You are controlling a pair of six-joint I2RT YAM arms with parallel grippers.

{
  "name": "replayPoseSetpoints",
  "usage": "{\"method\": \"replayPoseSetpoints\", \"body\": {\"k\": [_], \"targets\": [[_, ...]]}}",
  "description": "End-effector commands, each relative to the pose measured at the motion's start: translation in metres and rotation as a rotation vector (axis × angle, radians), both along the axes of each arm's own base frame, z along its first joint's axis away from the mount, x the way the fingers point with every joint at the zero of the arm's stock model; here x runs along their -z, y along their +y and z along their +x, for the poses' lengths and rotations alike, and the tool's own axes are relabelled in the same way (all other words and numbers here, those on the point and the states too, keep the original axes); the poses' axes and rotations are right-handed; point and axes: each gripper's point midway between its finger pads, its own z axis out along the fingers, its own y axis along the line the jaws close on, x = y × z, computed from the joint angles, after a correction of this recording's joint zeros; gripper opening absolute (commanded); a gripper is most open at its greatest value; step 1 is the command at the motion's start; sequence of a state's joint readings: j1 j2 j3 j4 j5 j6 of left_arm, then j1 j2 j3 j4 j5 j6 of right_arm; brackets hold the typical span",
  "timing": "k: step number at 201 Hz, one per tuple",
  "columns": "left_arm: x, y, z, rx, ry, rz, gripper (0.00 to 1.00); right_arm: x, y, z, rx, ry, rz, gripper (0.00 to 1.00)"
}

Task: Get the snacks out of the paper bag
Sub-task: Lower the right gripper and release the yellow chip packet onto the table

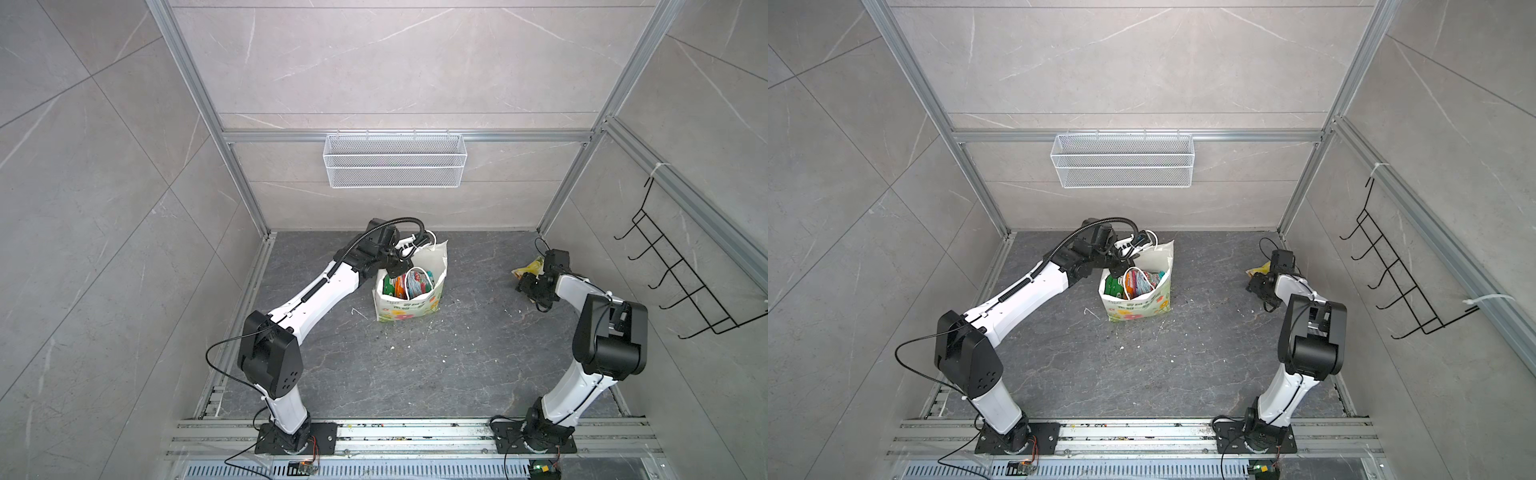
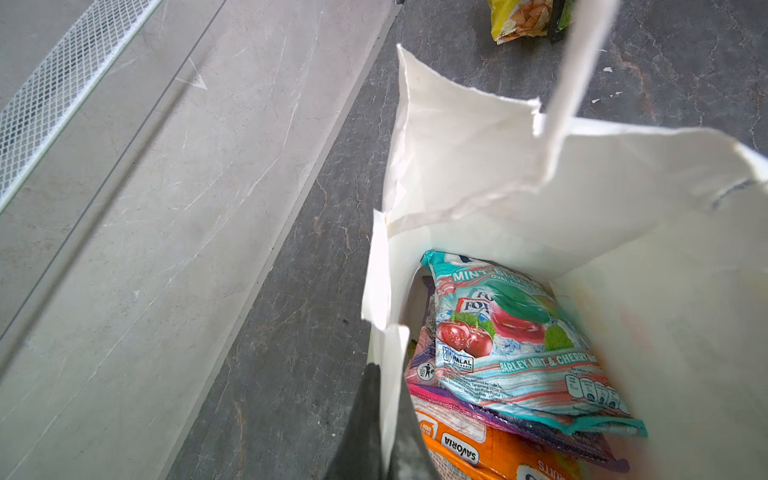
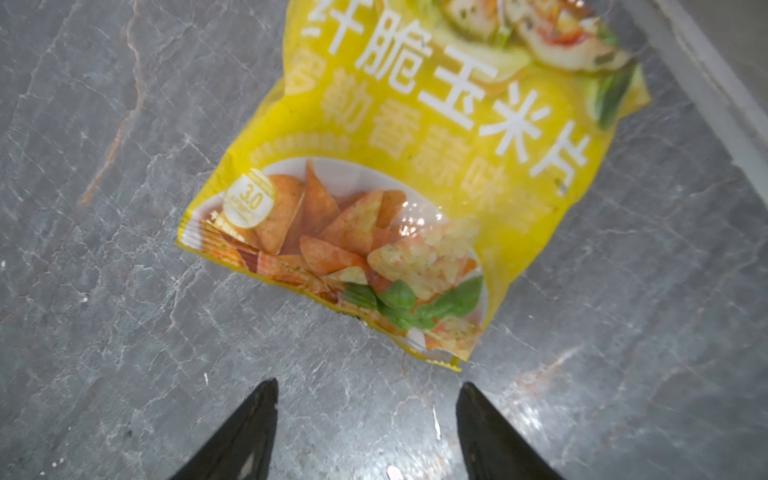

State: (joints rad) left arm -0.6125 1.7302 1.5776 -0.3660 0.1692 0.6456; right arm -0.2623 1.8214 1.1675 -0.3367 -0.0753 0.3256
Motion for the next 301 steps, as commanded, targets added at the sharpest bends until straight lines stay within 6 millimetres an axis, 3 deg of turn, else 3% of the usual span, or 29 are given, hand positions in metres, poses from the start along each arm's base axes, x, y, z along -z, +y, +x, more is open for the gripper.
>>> {"method": "replayPoseSetpoints", "body": {"k": [1,40,73,108,126,144,179,248,301], "targets": [[-0.029,-0.009,-0.011,0.042,-0.023,-0.094,0.00,-0.003,0.004,0.018,-0.025,-0.043,0.035,0.66],[-0.030,-0.009,-0.013,0.043,-0.022,-0.103,0.00,0.007,0.006,0.023,-0.031,-0.032,0.050,0.64],[-0.031,-0.007,-0.015,0.036,-0.027,-0.112,0.00,0.006,0.023,0.035,-0.090,-0.045,0.092,0.62],[-0.030,-0.007,-0.014,0.033,-0.025,-0.115,0.00,-0.031,0.035,0.035,-0.111,-0.152,0.069,0.64],[-0.030,-0.007,-0.013,0.034,-0.028,-0.118,0.00,-0.052,0.031,0.028,-0.081,-0.200,0.046,0.65],[-0.030,-0.009,-0.012,0.034,-0.026,-0.117,0.00,-0.057,0.020,0.016,0.003,-0.198,0.028,0.67],[-0.031,-0.010,-0.011,0.038,-0.033,-0.124,0.00,-0.035,-0.005,0.002,0.135,-0.128,0.090,0.69],[-0.032,-0.010,-0.014,0.046,-0.032,-0.127,0.00,0.008,0.001,0.013,0.117,-0.080,0.162,0.69],[-0.031,-0.010,-0.013,0.045,-0.030,-0.125,0.00,0.017,0.007,0.027,0.076,-0.081,0.156,0.68]]}}
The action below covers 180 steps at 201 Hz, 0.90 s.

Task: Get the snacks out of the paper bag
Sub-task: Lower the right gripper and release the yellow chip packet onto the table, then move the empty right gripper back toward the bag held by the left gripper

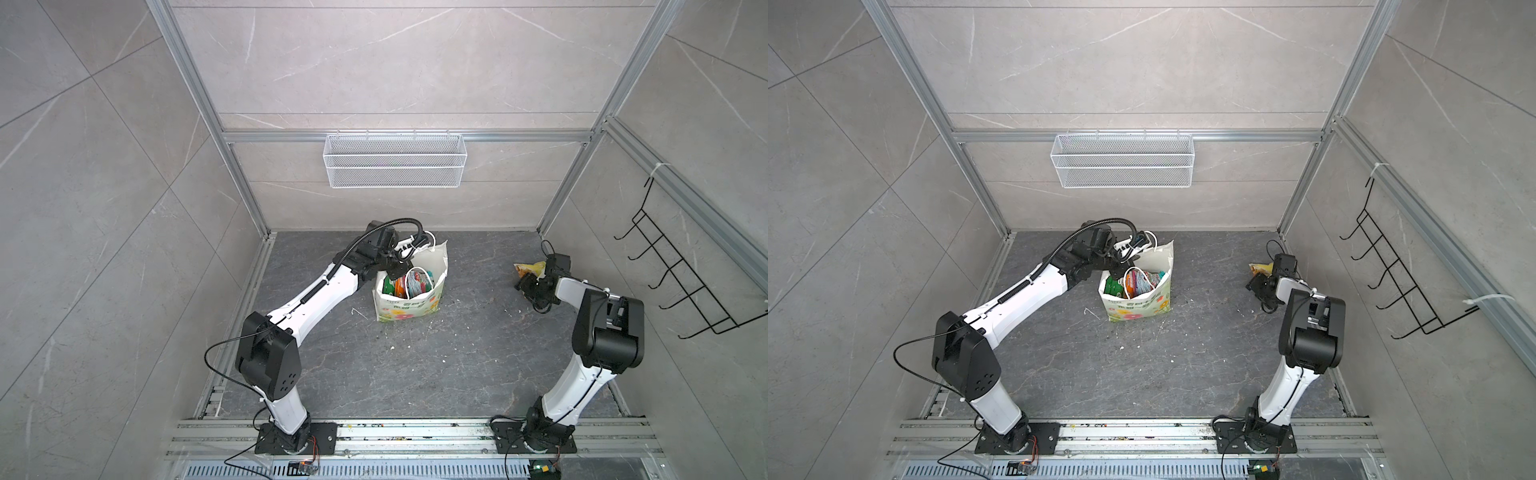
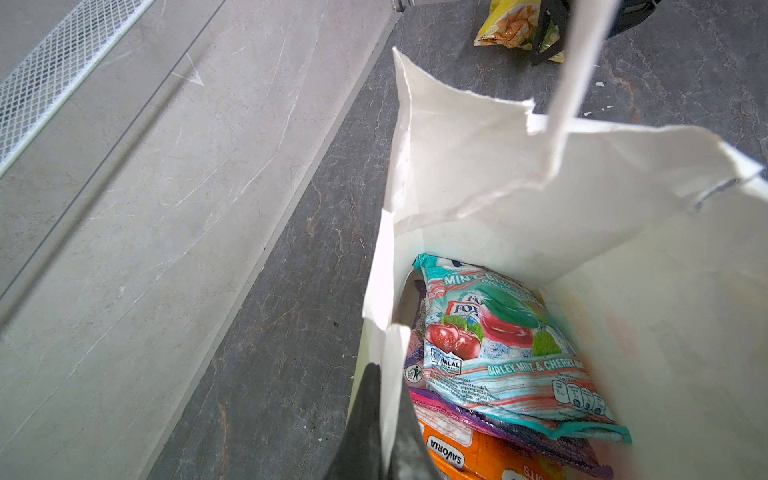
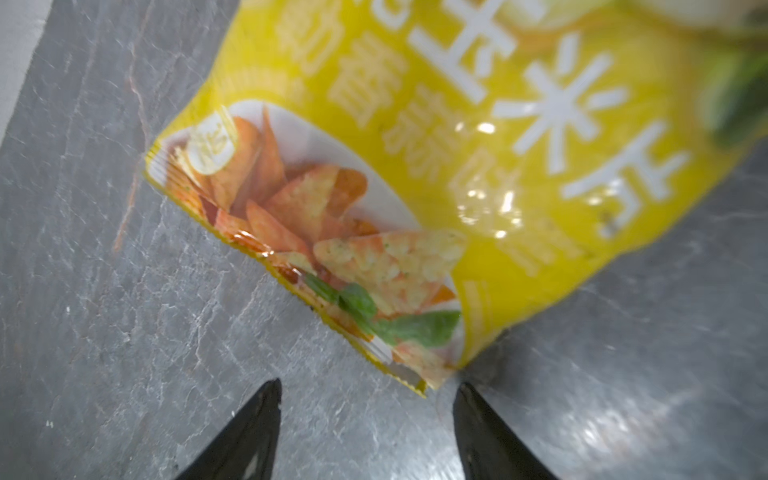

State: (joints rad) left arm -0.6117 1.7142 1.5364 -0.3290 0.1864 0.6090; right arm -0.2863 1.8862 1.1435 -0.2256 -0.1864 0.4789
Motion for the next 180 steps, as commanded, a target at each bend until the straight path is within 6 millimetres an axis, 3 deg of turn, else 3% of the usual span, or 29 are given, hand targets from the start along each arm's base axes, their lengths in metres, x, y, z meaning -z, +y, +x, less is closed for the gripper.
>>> {"method": "replayPoseSetpoints", "body": {"k": [1,49,76,120,150,180], "targets": [[-0.034,-0.009,-0.009,0.050,-0.050,-0.090,0.00,-0.003,0.002,0.015,-0.022,-0.034,-0.011,0.68],[-0.034,-0.006,-0.012,0.047,-0.041,-0.077,0.00,-0.006,0.000,0.025,-0.048,-0.038,-0.036,0.68],[-0.035,-0.005,-0.014,0.050,-0.044,-0.079,0.00,-0.028,0.016,0.026,-0.086,-0.064,-0.018,0.68],[-0.027,-0.005,-0.016,0.051,-0.028,-0.070,0.00,-0.121,0.107,0.022,-0.375,-0.173,-0.062,0.66],[-0.024,-0.004,-0.023,0.064,-0.013,-0.080,0.00,-0.194,0.154,0.004,-0.526,-0.327,-0.117,0.62],[-0.038,-0.004,-0.034,0.092,-0.005,-0.102,0.00,-0.252,0.215,-0.028,-0.774,-0.521,-0.053,0.48]]}}
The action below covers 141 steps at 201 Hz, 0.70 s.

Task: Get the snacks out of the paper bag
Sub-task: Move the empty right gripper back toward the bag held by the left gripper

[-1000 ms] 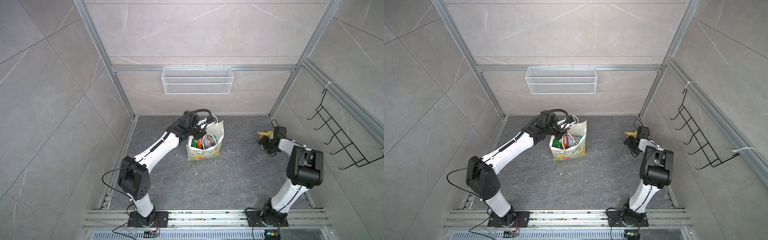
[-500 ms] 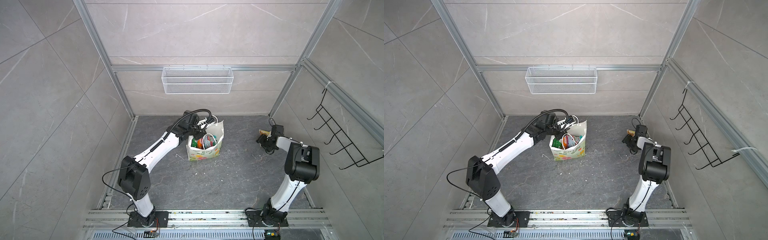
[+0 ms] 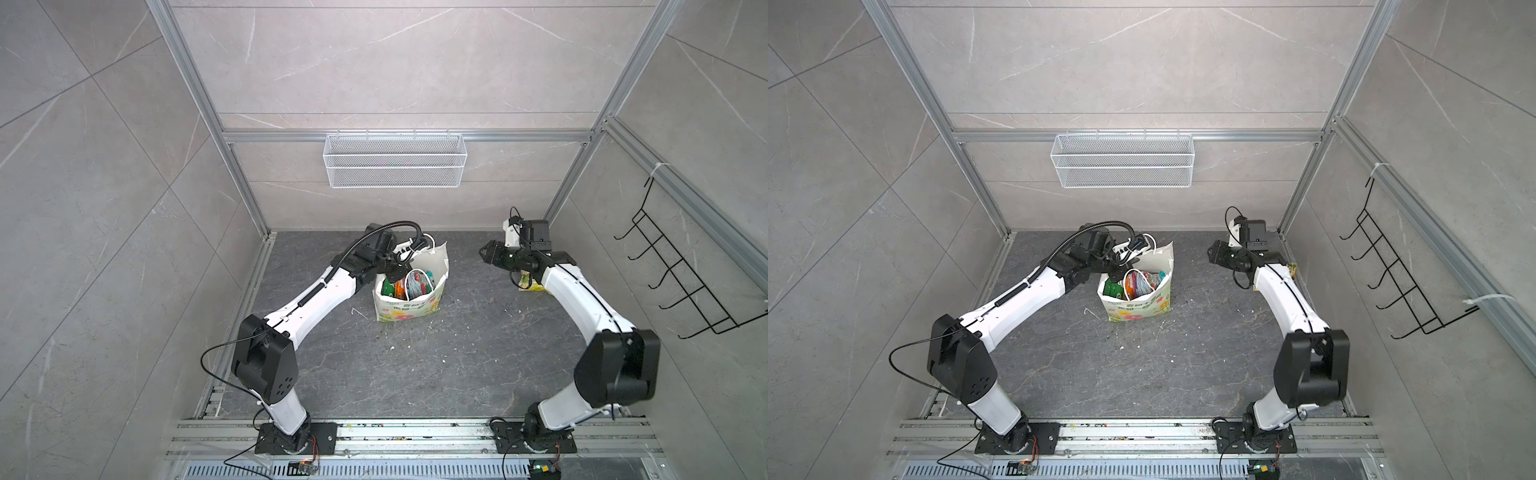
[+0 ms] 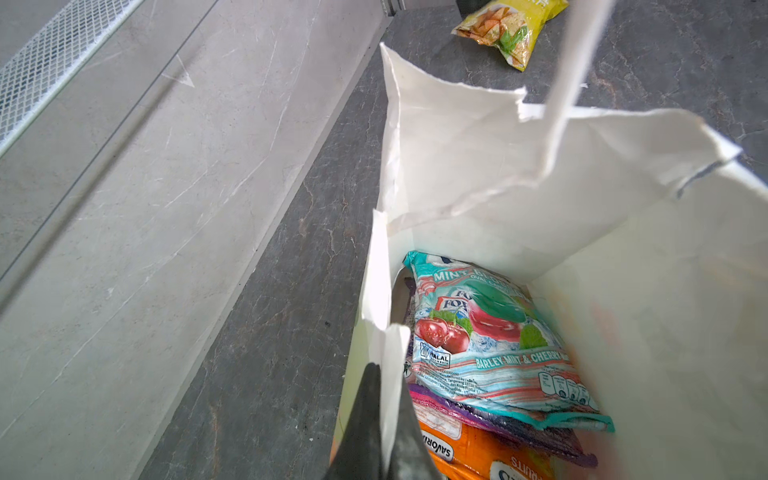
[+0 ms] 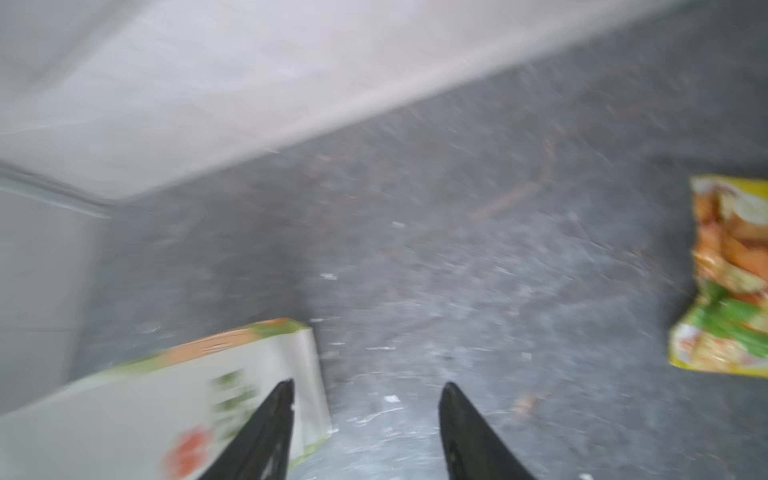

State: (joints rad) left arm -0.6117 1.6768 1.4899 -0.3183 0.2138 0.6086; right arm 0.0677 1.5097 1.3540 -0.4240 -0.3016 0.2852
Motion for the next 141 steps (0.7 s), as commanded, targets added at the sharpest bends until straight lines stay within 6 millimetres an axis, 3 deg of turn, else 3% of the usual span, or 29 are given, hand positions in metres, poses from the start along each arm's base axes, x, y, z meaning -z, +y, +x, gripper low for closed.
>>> {"method": "replayPoseSetpoints", "body": {"k": [1,20,41,59,103,141], "targets": [[-0.039,-0.006,-0.023,0.070,-0.011,-0.090,0.00,-0.033,0.041,-0.033,-0.222,-0.080,0.011,0.47],[-0.050,-0.005,-0.032,0.092,-0.025,-0.117,0.00,-0.043,0.079,-0.061,-0.390,-0.112,0.042,0.42],[-0.055,-0.004,-0.036,0.098,-0.028,-0.122,0.00,-0.022,0.092,-0.083,-0.425,-0.079,0.023,0.37],[-0.053,-0.003,-0.039,0.100,-0.019,-0.110,0.00,0.009,0.092,-0.101,-0.421,-0.022,0.018,0.32],[-0.047,0.002,-0.049,0.089,0.003,-0.083,0.00,0.091,0.057,-0.137,-0.203,0.198,-0.009,0.21],[-0.044,-0.001,-0.054,0.087,0.013,-0.088,0.00,0.156,0.084,-0.159,-0.203,0.330,0.105,0.20]]}}
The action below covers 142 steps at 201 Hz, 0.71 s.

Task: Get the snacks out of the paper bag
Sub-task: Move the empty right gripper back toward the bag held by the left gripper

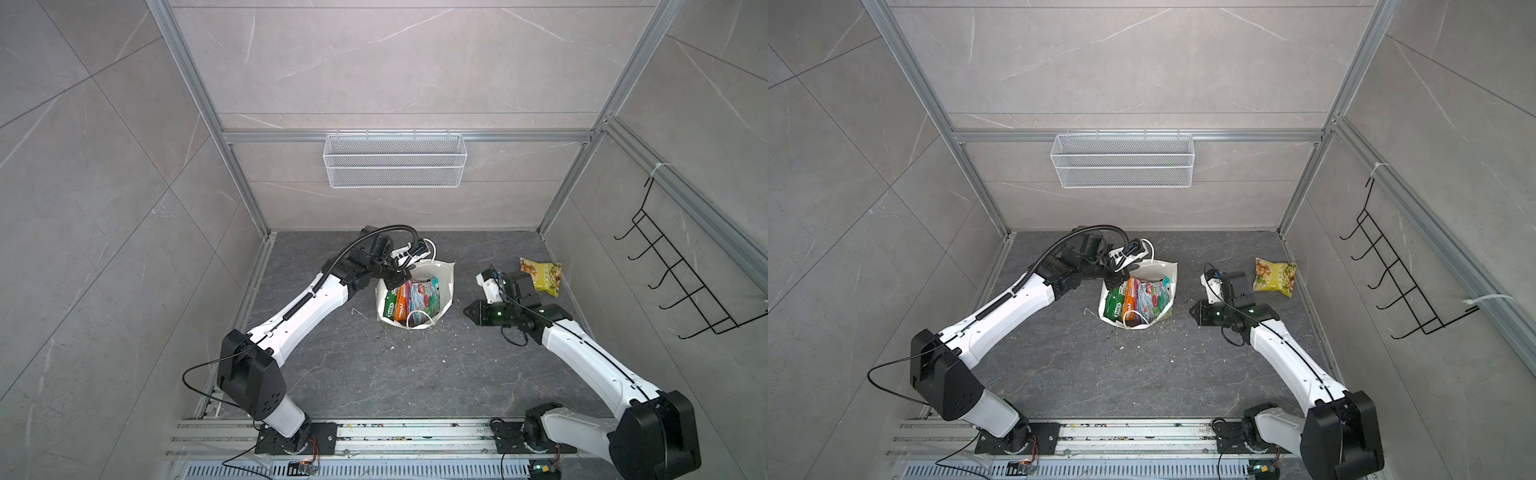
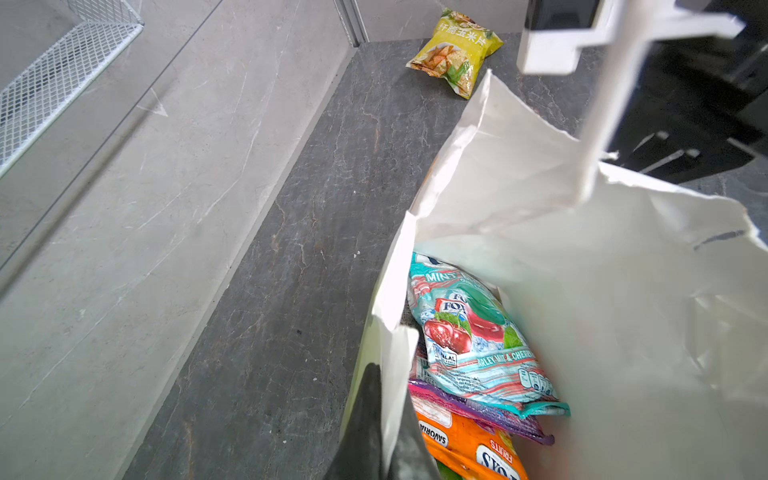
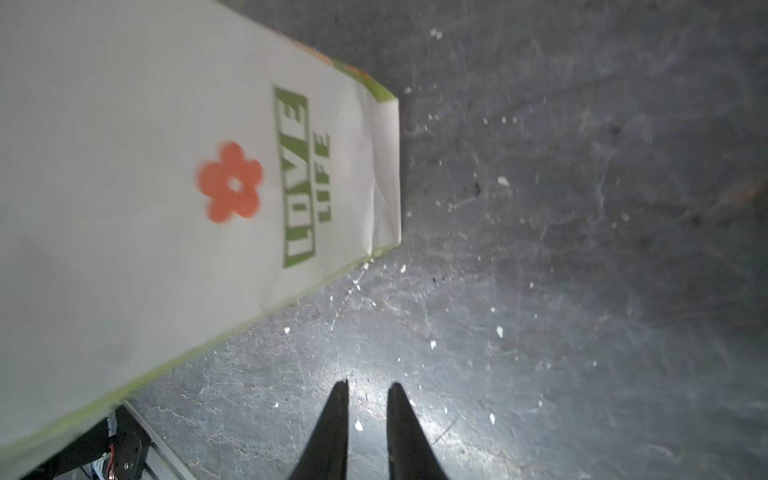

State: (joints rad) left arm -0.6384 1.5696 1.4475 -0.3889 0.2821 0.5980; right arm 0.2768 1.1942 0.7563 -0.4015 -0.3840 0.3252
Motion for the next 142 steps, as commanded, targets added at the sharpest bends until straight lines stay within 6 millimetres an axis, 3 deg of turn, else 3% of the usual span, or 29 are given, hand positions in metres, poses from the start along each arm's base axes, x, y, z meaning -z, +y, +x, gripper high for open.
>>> {"method": "replayPoseSetpoints", "body": {"k": [1,21,44,117,142], "targets": [[-0.025,-0.001,-0.012,0.008,-0.019,-0.056,0.00,0.028,0.018,-0.003,0.045,0.057,0.056,0.19],[-0.028,-0.003,-0.011,-0.002,-0.027,-0.056,0.00,0.044,0.038,0.003,0.046,0.065,0.075,0.17],[-0.033,-0.001,-0.013,-0.010,-0.032,-0.059,0.00,0.049,0.053,0.022,0.075,0.033,0.097,0.16],[-0.034,0.011,-0.006,-0.075,-0.092,-0.041,0.00,0.052,0.076,0.095,0.206,-0.115,0.174,0.15],[-0.028,0.014,0.001,-0.102,-0.126,-0.015,0.00,0.051,0.098,0.125,0.188,-0.153,0.204,0.15]]}}
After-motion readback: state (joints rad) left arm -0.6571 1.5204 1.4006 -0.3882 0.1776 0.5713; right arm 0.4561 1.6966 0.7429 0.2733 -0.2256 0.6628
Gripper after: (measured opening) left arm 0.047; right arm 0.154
